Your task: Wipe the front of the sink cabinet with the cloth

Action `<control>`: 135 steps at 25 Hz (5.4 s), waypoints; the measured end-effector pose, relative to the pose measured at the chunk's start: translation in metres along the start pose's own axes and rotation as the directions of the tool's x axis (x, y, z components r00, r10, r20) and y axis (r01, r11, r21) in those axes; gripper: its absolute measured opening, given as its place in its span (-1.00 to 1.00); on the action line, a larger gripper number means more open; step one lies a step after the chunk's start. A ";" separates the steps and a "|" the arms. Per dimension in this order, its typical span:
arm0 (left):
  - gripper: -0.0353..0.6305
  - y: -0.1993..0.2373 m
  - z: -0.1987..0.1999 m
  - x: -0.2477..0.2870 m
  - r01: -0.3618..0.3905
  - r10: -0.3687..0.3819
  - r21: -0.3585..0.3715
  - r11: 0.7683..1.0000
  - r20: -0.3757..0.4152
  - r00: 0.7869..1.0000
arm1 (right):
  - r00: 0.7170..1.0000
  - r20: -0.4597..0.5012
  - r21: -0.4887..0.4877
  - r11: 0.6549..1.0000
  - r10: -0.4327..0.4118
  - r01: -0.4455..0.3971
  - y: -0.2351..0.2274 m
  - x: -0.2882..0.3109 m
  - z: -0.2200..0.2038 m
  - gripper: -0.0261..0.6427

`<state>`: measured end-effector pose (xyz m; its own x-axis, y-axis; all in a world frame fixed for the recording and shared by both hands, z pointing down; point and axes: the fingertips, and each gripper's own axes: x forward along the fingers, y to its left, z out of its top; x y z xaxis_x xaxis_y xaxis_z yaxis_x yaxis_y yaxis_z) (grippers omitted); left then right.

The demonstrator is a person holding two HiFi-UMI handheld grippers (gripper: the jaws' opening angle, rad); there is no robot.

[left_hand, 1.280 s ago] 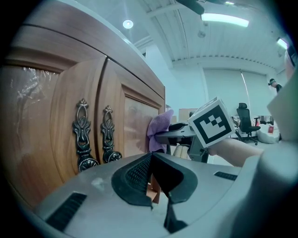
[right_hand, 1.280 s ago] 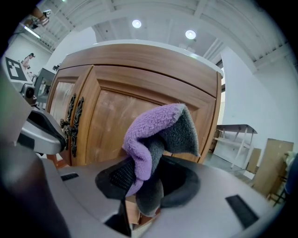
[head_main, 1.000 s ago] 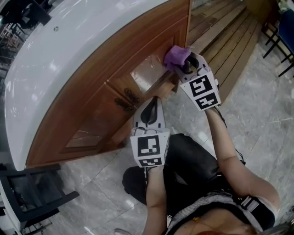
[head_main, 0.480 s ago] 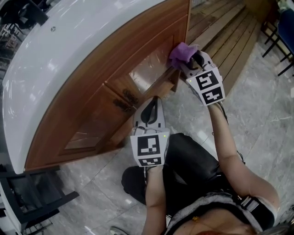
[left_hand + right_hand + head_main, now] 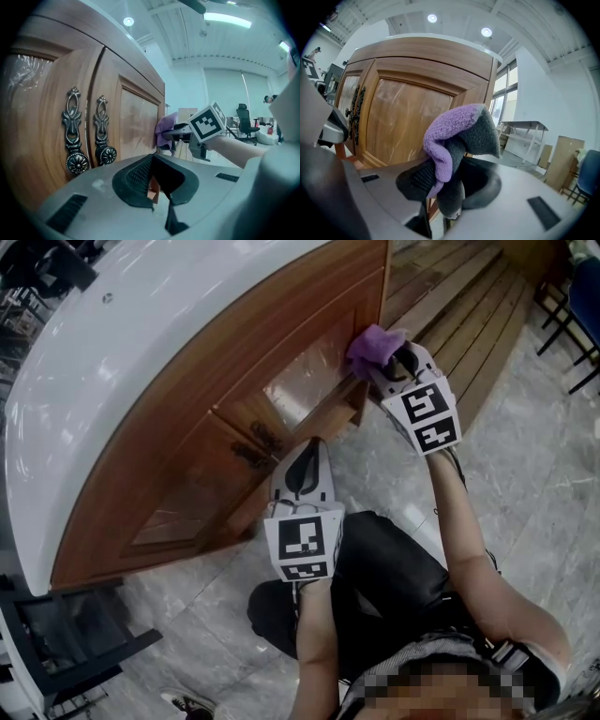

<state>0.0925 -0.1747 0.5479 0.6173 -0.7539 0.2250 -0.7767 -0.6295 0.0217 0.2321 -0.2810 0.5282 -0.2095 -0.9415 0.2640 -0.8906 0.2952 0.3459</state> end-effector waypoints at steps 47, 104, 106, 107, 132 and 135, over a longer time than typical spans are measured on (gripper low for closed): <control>-0.88 0.034 -0.029 -0.037 -0.110 0.108 -0.033 0.993 -0.065 0.992 | 0.914 0.059 0.028 0.915 0.401 -0.403 0.199 -0.019 0.001 -0.37; -0.88 -0.001 -0.023 0.000 0.009 -0.010 -0.024 1.000 -0.048 0.999 | 0.993 -0.112 0.022 0.999 0.039 -0.036 0.028 0.018 -0.060 -0.37; -0.88 -0.002 -0.022 0.000 0.014 -0.015 -0.019 1.000 -0.047 0.999 | 0.993 -0.115 0.035 0.999 0.038 -0.034 0.026 0.018 -0.062 -0.37; -0.88 -0.002 -0.022 0.000 0.016 -0.017 -0.018 1.000 -0.046 0.999 | 0.992 -0.118 0.037 0.999 0.035 -0.031 0.025 0.018 -0.063 -0.37; -0.88 0.005 -0.021 0.010 -0.015 0.014 -0.063 0.998 -0.011 1.000 | 0.994 -0.037 0.067 0.993 0.099 -0.096 0.067 -0.019 -0.034 -0.37; -0.88 0.008 -0.020 0.010 -0.027 0.027 -0.072 0.997 -0.006 1.000 | 0.992 -0.014 0.068 0.990 0.124 -0.123 0.078 -0.026 -0.024 -0.37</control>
<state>0.0903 -0.1833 0.5699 0.5954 -0.7693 0.2318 -0.8002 -0.5936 0.0855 0.1777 -0.2296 0.5701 -0.3125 -0.8952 0.3177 -0.8834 0.3968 0.2492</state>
